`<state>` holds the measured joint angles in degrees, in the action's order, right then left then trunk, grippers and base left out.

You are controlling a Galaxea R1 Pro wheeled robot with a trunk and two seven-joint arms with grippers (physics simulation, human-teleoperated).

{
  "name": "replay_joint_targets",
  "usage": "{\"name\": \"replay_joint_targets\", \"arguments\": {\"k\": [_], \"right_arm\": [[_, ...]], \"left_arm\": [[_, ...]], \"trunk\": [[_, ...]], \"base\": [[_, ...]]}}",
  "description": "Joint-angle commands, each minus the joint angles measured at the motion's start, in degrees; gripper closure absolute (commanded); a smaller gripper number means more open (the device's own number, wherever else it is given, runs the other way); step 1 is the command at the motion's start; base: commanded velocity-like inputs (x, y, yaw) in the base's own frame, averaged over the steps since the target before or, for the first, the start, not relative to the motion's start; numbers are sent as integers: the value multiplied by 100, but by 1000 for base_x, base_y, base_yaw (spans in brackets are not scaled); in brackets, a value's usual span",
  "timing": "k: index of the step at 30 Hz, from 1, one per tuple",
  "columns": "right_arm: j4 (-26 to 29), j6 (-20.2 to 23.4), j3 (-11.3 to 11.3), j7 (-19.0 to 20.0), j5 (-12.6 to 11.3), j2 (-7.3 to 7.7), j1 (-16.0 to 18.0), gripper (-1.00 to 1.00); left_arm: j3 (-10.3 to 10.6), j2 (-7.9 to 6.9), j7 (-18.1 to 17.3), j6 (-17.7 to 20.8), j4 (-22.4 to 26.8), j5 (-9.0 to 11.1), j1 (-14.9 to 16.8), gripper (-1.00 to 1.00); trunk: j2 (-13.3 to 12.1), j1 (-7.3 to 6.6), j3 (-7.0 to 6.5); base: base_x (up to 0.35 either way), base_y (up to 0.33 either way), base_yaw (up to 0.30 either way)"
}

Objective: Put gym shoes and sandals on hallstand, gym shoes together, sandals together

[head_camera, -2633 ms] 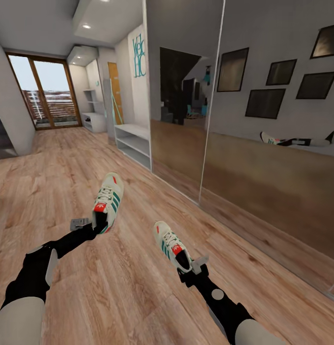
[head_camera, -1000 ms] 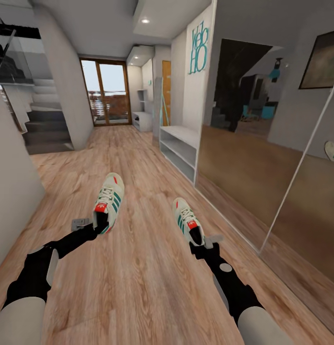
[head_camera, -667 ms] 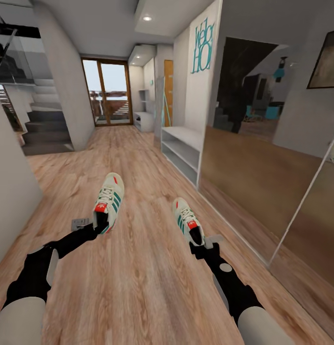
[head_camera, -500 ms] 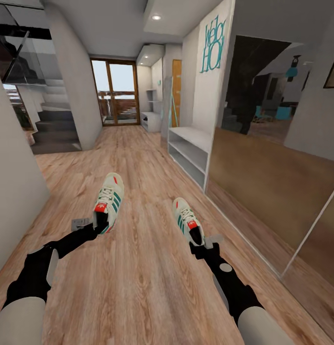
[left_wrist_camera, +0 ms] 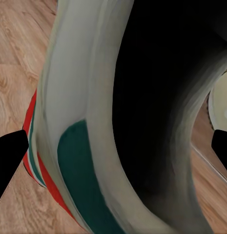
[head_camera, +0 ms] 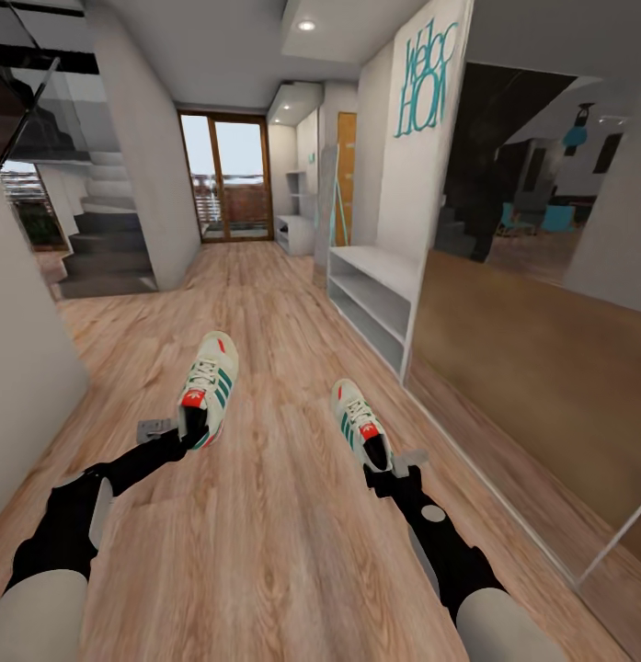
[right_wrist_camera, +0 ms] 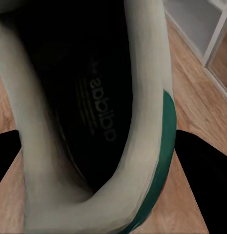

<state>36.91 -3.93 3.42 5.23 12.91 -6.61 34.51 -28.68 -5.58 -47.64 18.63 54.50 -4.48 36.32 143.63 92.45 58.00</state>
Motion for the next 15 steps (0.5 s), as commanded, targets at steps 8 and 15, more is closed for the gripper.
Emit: {"name": "replay_joint_targets", "arguments": {"k": [8, 15], "right_arm": [[7, -20, 44, 39, 45, -7, 3, 100], [9, -20, 45, 39, 45, -7, 3, 100]], "left_arm": [[-19, 4, -44, 35, 8, -38, 6, 100], [-22, 4, -44, 35, 8, -35, 6, 100]], "trunk": [[2, 2, 6], [2, 2, 6]], "base": [[346, 0, 11], [346, 0, 243]]}}
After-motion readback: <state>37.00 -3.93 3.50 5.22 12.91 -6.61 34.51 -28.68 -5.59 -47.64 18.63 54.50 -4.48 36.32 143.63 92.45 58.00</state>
